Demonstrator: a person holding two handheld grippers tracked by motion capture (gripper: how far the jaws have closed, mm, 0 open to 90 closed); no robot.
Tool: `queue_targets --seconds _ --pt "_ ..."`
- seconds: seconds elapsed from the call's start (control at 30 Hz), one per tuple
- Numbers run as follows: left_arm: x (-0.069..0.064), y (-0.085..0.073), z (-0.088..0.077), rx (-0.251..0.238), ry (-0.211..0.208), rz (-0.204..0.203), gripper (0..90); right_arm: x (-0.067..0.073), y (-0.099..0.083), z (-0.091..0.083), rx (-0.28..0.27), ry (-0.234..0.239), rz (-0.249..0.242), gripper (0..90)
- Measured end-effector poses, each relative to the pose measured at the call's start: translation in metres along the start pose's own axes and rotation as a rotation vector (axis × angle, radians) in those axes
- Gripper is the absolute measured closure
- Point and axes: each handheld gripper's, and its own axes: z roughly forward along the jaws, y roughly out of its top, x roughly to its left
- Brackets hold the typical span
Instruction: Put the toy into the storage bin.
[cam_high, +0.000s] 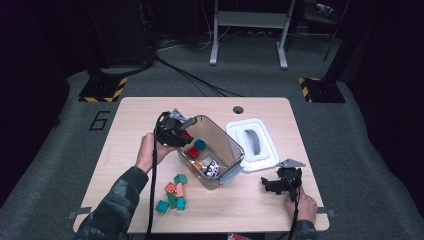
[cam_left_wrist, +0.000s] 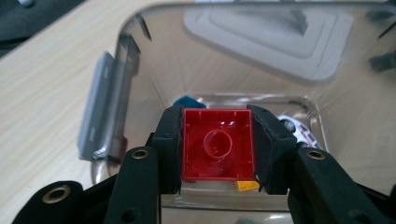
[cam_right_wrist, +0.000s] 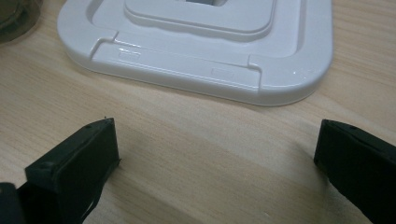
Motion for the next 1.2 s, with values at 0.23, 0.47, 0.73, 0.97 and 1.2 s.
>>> queue_targets --seconds 0.23,0.47,0.73,0.97,1.2 --pt "0.002 -0.01 0.012 0.047 -0.021 -0.015 58.7 0.0 0.0 0.0 0.001 0.0 0.003 0.0" --pt "0.005 -0.014 0.014 0.076 -0.028 -0.022 58.5 0.0 0.0 0.0 0.0 0.0 0.0 0.0" --pt "0.005 -0.015 0.012 0.078 -0.041 -0.024 58.2 0.0 0.0 0.0 0.0 0.0 0.0 0.0" --pt "0.001 -0.015 0.005 0.065 -0.028 -0.032 39.5 0.0 0.0 0.0 0.0 0.0 0.0 0.0" --pt "-0.006 -0.023 -0.019 0.013 -0.003 -0.024 21.5 0.0 0.0 0.0 0.0 0.0 0.0 0.0"
